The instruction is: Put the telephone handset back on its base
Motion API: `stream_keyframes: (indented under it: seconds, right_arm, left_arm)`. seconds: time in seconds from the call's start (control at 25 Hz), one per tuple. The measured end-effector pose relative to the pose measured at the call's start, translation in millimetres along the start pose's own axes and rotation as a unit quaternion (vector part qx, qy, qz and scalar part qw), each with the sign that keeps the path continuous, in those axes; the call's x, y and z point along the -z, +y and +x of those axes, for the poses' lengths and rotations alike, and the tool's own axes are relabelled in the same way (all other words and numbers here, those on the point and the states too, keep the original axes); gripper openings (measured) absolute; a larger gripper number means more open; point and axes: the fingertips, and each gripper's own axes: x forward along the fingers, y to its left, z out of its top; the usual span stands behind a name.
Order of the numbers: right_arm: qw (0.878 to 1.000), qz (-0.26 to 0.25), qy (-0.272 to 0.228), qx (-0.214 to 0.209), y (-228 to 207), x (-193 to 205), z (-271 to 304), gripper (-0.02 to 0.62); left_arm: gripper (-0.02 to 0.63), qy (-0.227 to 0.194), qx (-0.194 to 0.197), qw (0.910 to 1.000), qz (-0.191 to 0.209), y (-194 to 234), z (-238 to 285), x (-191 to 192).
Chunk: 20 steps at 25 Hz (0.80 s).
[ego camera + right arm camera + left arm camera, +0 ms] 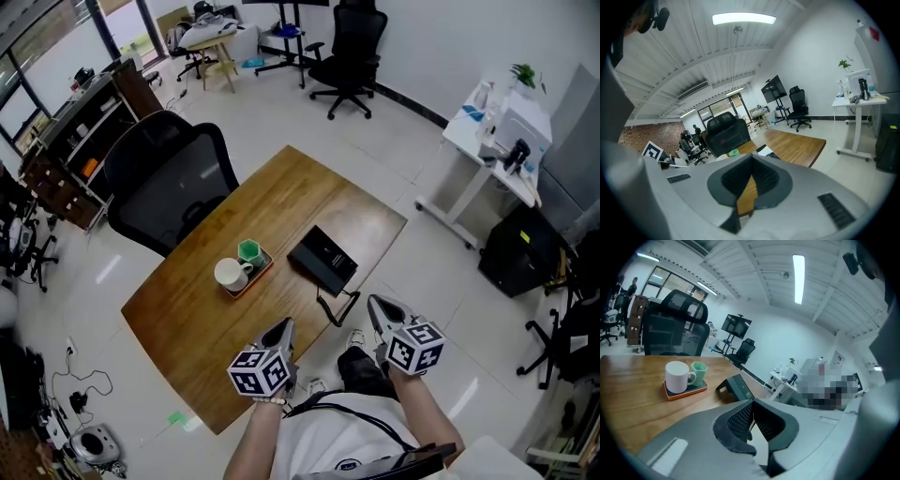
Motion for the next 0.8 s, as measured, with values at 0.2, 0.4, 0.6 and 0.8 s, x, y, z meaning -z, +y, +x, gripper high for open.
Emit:
stream_keyframes:
  seconds: [0.2,0.4,0.6,0.8]
  right_arm:
    - [1.000,-0.004,-0.001,-0.004,23.4,15.2,-7.0,0.000]
    - [1.000,-0.014,0.004,-0.007,45.6,27.3,-12.3,0.000]
    - [1.000,-0.022,0.006,0.007,45.8,29.5,-20.0,0.000]
    - [1.000,-0.021,-0.003,0.020,41.0,22.9,-27.8,0.000]
  left_arm:
    - [0.000,-0.034,0.015,0.9992,0.015,-12.0,-25.7,-8.5]
    - [0.000,-0.026,0.000,0.9995,0.015,1.0,-37.2,-0.2]
    - [0.000,-0.024,0.004,0.9996,0.014,2.9,-37.0,-1.2]
    - [0.000,-0.028,0.017,0.9994,0.013,-7.8,-33.0,-5.1]
